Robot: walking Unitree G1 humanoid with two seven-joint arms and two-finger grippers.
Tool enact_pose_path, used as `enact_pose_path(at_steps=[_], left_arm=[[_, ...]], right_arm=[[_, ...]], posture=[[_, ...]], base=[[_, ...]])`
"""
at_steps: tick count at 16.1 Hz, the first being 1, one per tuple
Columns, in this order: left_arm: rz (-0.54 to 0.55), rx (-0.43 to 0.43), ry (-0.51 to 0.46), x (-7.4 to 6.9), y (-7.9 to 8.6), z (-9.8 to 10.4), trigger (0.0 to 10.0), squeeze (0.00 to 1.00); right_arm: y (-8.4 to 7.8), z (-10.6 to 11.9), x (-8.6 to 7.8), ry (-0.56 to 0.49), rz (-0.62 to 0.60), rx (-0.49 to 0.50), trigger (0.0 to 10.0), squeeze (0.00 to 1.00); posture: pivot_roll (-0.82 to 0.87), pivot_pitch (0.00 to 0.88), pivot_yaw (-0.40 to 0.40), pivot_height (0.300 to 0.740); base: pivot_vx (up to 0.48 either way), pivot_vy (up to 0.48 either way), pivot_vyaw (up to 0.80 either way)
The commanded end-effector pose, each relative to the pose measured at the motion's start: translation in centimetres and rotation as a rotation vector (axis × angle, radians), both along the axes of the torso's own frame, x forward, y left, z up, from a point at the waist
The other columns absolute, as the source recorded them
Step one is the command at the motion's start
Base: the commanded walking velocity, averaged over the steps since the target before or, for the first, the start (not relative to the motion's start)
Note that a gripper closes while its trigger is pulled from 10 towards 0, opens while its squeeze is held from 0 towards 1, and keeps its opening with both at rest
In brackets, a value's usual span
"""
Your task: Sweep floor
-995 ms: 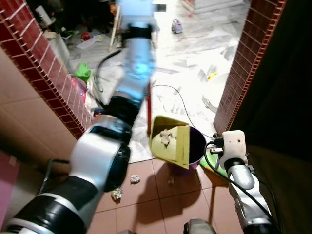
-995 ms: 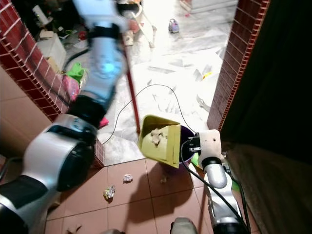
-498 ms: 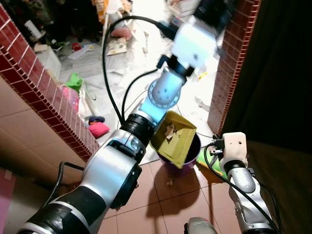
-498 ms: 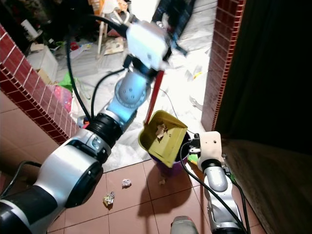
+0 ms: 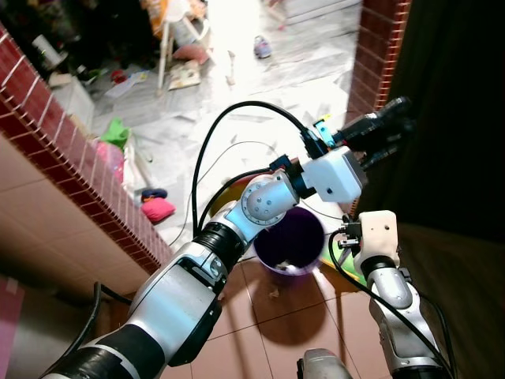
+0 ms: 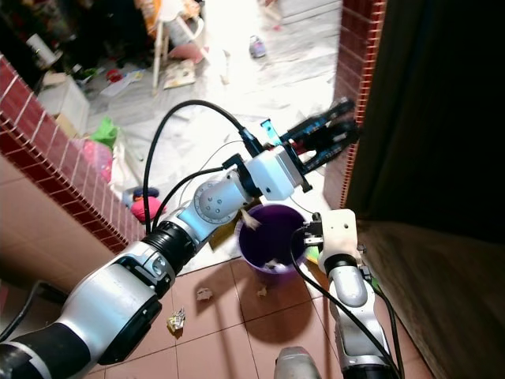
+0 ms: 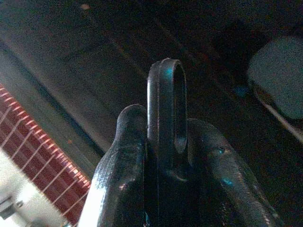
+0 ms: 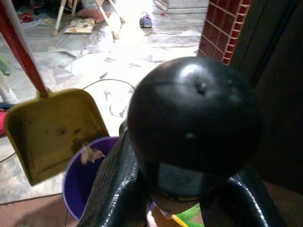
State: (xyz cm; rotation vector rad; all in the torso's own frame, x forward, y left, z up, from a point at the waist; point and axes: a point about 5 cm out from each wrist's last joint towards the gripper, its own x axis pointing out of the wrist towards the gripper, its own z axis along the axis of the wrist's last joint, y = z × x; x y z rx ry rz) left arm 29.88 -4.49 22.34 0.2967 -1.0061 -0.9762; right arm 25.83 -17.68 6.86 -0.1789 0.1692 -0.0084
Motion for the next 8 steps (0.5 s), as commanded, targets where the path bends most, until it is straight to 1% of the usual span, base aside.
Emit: enact_pose_path(at_steps=[1, 5, 6, 7, 8], left_arm=[[-0.021, -0.058, 0.011, -0.4, -0.9, 0.7, 10.0, 0.00], [0.015, -0.116, 0.014, 0.1, -0.9, 2.1, 10.0, 0.00], [0.026, -0.116, 0.016, 0.2, -0.8, 2.2, 10.0, 0.00], [0.046, -0.114, 0.019, 0.6, -0.5, 2.2, 10.0, 0.00], [0.091, -0.106, 0.026, 1.3, 0.2, 2.3, 10.0, 0.00]], right_arm=[[1.3, -1.0, -0.1, 0.050, 0.041, 0.081, 10.0, 0.00], [1.2, -1.0, 0.0, 0.051, 0.042, 0.078, 10.0, 0.00], [1.2, -1.1, 0.1, 0.053, 0.042, 0.078, 10.0, 0.00], [1.2, -1.1, 0.1, 0.054, 0.044, 0.078, 10.0, 0.00], [1.2, -1.1, 0.1, 0.055, 0.043, 0.079, 10.0, 0.00]], posture=[[-0.27, 0.000, 0.181, 0.740], [-0.27, 0.000, 0.175, 0.740], [-0.27, 0.000, 0.174, 0.740], [-0.26, 0.000, 0.173, 0.740], [-0.26, 0.000, 0.171, 0.740]], base=[[0.000, 0.000, 0.00], [0.000, 0.000, 0.00], [0.000, 0.000, 0.00], [0.000, 0.000, 0.00], [0.000, 0.000, 0.00]])
